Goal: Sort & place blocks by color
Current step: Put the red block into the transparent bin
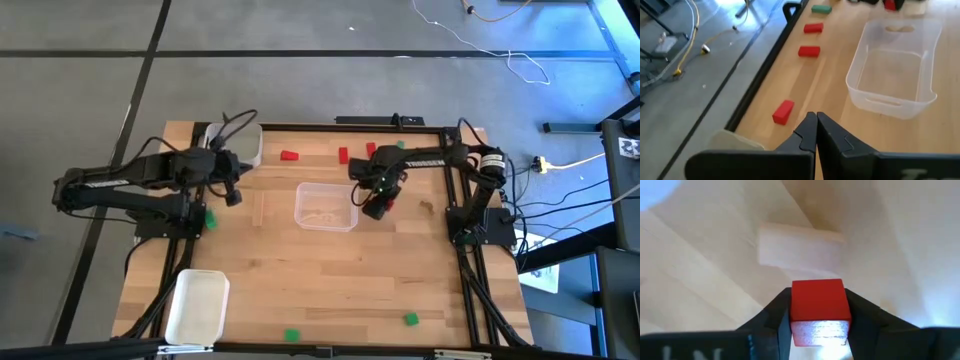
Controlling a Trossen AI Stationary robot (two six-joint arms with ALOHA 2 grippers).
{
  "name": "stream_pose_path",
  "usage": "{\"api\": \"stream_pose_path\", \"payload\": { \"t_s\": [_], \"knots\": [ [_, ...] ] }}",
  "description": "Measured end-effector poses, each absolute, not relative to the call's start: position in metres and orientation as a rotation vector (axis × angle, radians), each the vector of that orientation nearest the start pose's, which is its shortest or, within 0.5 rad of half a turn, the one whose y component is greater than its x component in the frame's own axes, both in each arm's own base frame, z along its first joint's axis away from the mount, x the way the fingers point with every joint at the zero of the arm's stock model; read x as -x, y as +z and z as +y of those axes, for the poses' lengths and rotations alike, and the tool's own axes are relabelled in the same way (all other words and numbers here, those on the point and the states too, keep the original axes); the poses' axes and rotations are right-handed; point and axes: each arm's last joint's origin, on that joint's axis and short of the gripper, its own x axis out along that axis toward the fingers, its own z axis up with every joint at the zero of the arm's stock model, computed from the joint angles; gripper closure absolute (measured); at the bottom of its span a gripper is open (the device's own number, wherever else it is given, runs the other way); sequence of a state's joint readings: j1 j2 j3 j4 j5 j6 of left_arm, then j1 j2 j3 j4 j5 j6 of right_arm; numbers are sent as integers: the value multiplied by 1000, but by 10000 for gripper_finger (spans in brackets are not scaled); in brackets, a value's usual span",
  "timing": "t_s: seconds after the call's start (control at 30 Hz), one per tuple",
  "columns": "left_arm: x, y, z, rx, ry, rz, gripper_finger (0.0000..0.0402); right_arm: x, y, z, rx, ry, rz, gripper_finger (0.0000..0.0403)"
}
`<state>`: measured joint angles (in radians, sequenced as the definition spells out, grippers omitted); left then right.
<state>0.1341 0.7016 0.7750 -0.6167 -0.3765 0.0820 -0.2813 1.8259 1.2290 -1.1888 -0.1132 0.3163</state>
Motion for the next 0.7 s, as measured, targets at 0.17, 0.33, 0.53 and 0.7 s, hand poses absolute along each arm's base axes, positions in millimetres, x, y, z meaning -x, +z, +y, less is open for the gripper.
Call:
{"api": "stream_pose_path", "payload": {
  "t_s": [0.17,0.33,0.53,0.7],
  "knots": [
    [-135,299,29,-121,479,602,401,-300,209,-85,-538,-422,1738,269],
    [-134,298,29,-124,478,617,401,-320,247,-83,-513,-388,1609,269],
    [-134,298,29,-124,479,617,401,-346,293,-69,-481,-294,1374,269],
    [-134,298,29,-125,479,617,401,-363,307,-50,-448,-198,1225,269]
  ]
}}
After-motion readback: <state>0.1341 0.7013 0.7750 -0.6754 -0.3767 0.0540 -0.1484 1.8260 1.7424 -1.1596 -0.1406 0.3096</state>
